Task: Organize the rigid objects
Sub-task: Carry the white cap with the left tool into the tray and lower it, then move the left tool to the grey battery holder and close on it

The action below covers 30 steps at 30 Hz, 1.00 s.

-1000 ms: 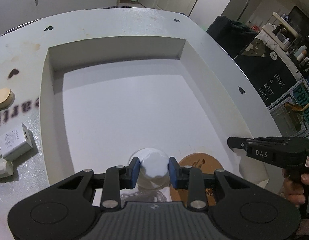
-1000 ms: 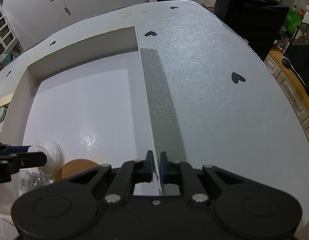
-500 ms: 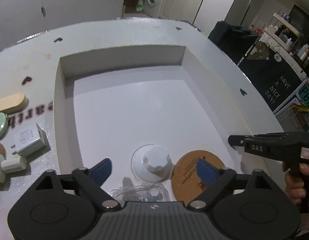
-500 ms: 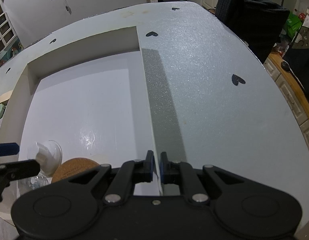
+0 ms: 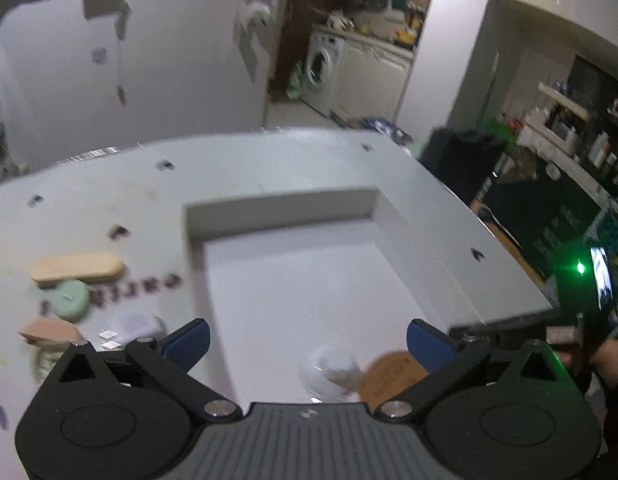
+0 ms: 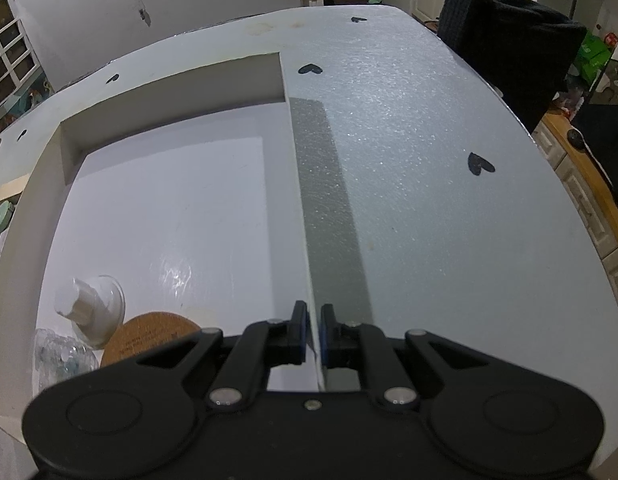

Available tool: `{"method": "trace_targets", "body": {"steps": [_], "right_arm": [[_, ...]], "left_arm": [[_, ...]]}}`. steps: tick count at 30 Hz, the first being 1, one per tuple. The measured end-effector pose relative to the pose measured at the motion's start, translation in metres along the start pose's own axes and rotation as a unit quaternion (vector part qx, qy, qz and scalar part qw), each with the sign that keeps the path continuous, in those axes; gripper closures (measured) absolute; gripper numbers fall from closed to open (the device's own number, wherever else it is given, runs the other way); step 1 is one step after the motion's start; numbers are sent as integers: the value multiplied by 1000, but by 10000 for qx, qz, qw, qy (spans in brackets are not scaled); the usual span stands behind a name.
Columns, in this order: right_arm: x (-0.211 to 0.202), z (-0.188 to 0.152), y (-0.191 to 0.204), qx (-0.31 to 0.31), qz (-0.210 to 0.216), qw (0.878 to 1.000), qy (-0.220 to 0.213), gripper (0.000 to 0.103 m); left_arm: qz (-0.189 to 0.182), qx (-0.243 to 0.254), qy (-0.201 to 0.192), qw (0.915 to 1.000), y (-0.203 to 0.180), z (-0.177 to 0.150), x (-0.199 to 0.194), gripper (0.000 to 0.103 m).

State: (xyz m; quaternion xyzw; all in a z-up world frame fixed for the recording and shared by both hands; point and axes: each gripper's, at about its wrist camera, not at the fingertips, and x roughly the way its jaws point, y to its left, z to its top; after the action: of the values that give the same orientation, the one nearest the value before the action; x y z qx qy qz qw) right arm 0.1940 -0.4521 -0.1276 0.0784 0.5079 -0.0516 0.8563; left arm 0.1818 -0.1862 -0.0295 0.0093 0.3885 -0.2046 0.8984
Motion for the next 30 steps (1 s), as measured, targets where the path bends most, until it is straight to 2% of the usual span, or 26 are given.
{"method": "trace_targets", "body": {"steps": [5, 19, 25, 30], "right_arm": [[1, 1, 1, 15, -35, 10000, 25, 96], [3, 6, 5, 3, -131, 9998, 161, 95], [3, 5, 6, 123, -200, 9996, 153, 94], [2, 3, 5, 240, -239, 9994, 115, 93]], "left_arm": [[342, -173, -165, 9991, 31, 3, -12, 0], [1258, -890, 147, 9879, 148, -26, 4, 0], [1260, -968, 172, 9871, 183, -41, 19, 0], [1184, -861, 55, 9892, 192, -48, 27, 3]]}}
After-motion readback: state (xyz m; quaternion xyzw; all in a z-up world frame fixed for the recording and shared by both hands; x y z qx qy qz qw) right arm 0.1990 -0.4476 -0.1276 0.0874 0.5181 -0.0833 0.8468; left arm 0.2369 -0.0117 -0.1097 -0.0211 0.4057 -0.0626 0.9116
